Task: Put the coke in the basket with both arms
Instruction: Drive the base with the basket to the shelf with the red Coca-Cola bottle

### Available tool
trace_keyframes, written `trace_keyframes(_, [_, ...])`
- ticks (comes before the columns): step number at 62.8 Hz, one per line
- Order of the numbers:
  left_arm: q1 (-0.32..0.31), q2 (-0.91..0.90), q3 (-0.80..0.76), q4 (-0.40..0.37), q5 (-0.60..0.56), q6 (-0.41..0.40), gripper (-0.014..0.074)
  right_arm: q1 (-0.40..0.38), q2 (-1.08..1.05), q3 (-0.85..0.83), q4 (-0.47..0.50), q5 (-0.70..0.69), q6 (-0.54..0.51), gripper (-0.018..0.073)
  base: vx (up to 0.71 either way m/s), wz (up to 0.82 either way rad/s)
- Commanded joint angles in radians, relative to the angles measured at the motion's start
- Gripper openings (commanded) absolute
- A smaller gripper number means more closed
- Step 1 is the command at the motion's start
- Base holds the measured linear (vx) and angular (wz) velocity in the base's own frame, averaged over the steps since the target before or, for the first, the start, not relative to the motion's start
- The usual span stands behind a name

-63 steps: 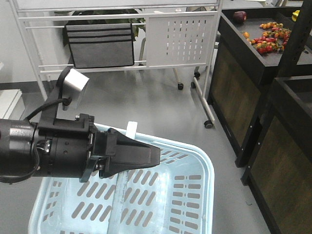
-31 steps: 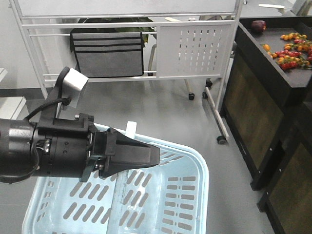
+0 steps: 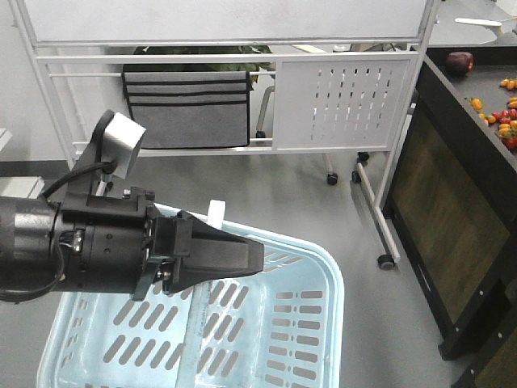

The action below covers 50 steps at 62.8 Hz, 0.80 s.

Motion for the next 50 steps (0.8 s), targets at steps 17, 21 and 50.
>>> trace_keyframes(17, [-0.007, -0.029, -0.028, -0.078, 0.008, 0.005, -0.0006, -0.005, -0.013, 0.008, -0.007, -0.072, -0.010, -0.0006, 0.30, -0.06])
trace_keyframes(21, [-0.007, -0.029, -0.028, -0.078, 0.008, 0.005, -0.0006, -0.005, -0.013, 0.008, -0.007, -0.072, -0.010, -0.0006, 0.29, -0.03])
trace_keyframes(50, [-0.007, -0.029, -0.028, -0.078, 0.008, 0.005, -0.0006, -0.005, -0.013, 0.008, -0.007, -0.072, -0.010, -0.0006, 0.27, 0.17])
